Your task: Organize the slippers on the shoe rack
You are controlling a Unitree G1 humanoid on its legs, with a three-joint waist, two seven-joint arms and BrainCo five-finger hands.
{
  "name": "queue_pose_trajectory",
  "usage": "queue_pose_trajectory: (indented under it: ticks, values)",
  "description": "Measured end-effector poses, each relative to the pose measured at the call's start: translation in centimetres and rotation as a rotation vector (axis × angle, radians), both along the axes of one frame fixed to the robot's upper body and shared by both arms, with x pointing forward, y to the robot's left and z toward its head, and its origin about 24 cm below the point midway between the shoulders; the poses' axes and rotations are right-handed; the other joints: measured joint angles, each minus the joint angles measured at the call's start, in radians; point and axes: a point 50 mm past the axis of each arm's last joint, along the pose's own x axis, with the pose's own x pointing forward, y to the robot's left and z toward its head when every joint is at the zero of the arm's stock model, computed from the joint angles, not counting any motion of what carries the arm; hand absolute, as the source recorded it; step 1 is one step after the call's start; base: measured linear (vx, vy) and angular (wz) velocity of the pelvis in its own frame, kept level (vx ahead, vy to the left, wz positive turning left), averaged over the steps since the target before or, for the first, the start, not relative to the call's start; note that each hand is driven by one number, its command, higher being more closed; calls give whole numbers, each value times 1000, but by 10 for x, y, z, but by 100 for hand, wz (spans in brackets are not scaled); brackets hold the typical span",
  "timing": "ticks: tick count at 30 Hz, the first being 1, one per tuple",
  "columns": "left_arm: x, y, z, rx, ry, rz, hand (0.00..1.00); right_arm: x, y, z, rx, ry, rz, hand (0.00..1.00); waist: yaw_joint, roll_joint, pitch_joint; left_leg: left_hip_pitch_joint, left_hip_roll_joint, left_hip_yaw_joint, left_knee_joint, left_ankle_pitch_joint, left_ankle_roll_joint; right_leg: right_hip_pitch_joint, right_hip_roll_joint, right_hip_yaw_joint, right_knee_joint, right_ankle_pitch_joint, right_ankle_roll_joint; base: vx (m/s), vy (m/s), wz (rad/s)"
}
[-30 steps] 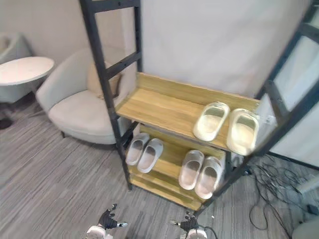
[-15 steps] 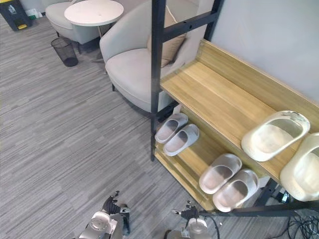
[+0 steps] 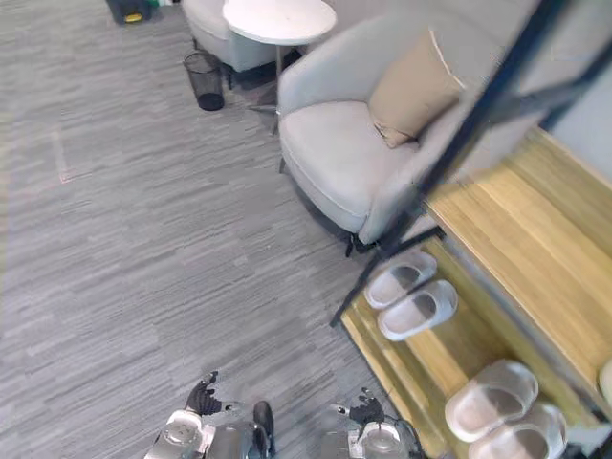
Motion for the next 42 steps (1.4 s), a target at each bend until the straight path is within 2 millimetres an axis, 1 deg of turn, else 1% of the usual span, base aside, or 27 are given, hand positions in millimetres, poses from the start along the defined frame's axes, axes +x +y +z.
queue_pose_trajectory:
  ticks: [3,5,7,8,10,11,12,13,14,17,20,22,24,25,26,27,28,30,31,32,33,34,37,38,40,41,42]
  values:
    - [-4,1,-2,-3,13,15,0,0,-1,0,4,2,-15,0,2,1,-11,49,-37,-72,-26,0,0,-33,-1,-2,-88,15,-24,267,-91,81]
    - [-6,0,-3,-5,18,17,0,0,-4,0,1,1,-30,0,2,8,-14,50,-45,-101,-4,-21,-29,-26,13,-6,-162,71,-41,269,-154,75]
    - [-7,-2,-3,-13,22,18,0,-1,-7,0,-7,5,-33,0,7,25,-18,11,-38,-85,84,-44,-62,11,10,-38,-192,81,-42,262,-146,56]
    - [-7,-4,-4,-21,22,25,0,-1,-8,0,-11,6,-31,0,13,30,-17,-25,-25,-50,188,-62,-92,38,9,-52,-200,85,-47,288,-134,40]
    - [-6,-5,-2,-32,8,42,0,1,-5,0,-2,2,-32,0,13,27,-9,-86,13,31,371,-92,-127,109,8,-74,-224,87,-51,202,-76,39]
    - [-5,-6,-2,-37,1,41,0,-1,-7,-1,-5,10,-35,0,15,27,-5,-97,68,102,390,-129,-126,146,17,-81,-227,86,-51,189,-61,23]
    - [-6,-9,-2,-42,5,40,0,1,-10,1,-14,3,-34,0,13,41,-13,-118,122,146,353,-120,-119,152,29,-98,-218,85,-49,193,-52,14]
    - [-6,-10,-3,-46,6,37,0,2,-12,1,-21,0,-34,0,13,57,-18,-125,157,171,292,-75,-102,162,39,-109,-216,82,-44,239,19,15]
    - [-6,-10,-3,-45,7,35,0,3,-13,2,-24,-1,-34,0,17,61,-20,-113,160,204,276,-74,-84,174,34,-117,-210,61,-27,204,58,24]
    - [-5,-3,-2,-17,7,17,0,2,-2,0,5,-1,-37,0,17,20,-29,-112,131,260,237,-54,-53,176,3,-155,-237,61,-25,191,60,40]
    - [-6,0,-2,-6,15,13,0,0,8,-2,39,15,-57,0,26,11,-32,-77,122,295,175,-54,-51,205,11,-185,-264,93,-28,179,16,43]
    - [-9,-1,-3,-9,25,15,0,-1,8,-2,39,18,-55,0,28,8,-32,-17,114,295,134,-54,-51,213,13,-189,-191,103,-23,161,3,18]
    - [-10,-2,-4,-12,30,14,0,1,7,-1,38,11,-52,0,21,4,-31,18,110,293,118,-59,-43,123,-2,-197,53,126,-7,148,35,35]
    - [-10,-2,-4,-11,32,14,0,2,8,-1,38,6,-51,0,15,-2,-28,35,107,285,103,-62,-39,65,-12,-196,175,166,-15,142,14,53]
    - [-12,-2,-6,-9,44,15,0,3,6,0,35,2,-52,0,2,-2,-26,67,112,251,63,-68,-31,2,-16,-195,313,245,-53,137,-37,54]
    - [-12,-2,-7,-8,50,16,0,2,2,0,24,3,-56,0,-4,9,-22,87,114,230,34,-78,-35,-30,-16,-188,375,201,-66,264,-113,60]
    - [-13,0,-8,-3,65,24,0,1,2,-1,24,6,-53,0,-6,-6,-22,118,111,209,-4,-75,-43,-83,-8,-161,402,84,-85,244,-120,42]
    - [-15,-1,-9,-4,75,29,0,2,-2,1,17,-3,-53,0,-12,11,-17,157,131,182,-40,-71,-53,-145,37,-112,302,10,-78,244,-154,38]
    - [-14,-2,-9,-8,74,30,0,5,-5,3,10,-24,-51,0,-19,25,-16,170,146,162,-55,-67,-63,-171,70,-72,206,9,-70,197,-160,60]
    - [-13,-2,-8,-9,70,30,0,7,-5,5,6,-39,-48,0,-30,28,-17,175,150,133,-62,-66,-75,-180,91,-23,76,26,-59,191,-181,75]
    - [-13,-1,-8,-6,68,29,0,6,-5,5,6,-38,-48,0,-35,16,-20,176,138,119,-66,-67,-93,-172,83,-2,-24,71,-61,189,-203,105]
    - [-11,0,-8,-4,65,31,0,1,-6,3,9,-23,-55,0,-37,-11,-26,188,117,82,-62,-86,-125,-167,46,8,-77,159,-65,262,-256,94]
    - [-19,-14,-12,-55,89,71,0,0,-18,2,-20,-10,-62,0,-29,58,-46,191,159,57,-56,-81,-141,-123,61,-62,-113,134,-86,233,-184,65]
    - [-19,-15,-12,-60,91,73,0,2,-20,3,-22,-18,-72,0,-29,73,-39,165,170,47,-4,-86,-159,-97,58,-96,-133,124,-93,238,-180,83]
    - [-17,-13,-11,-66,77,102,0,1,-19,2,-22,-7,-76,0,-27,67,-25,67,213,88,238,-101,-211,-13,53,-144,-192,123,-100,259,-198,88]
    - [-15,-11,-9,-79,56,141,0,-2,-19,1,-22,6,-77,0,-16,61,-13,33,260,159,376,-113,-212,74,54,-185,-244,125,-108,239,-162,70]
    - [-13,-11,-8,-92,43,165,0,-7,-20,-1,-24,17,-80,0,-2,48,-14,14,288,221,427,-123,-190,115,53,-205,-284,125,-109,207,-105,53]
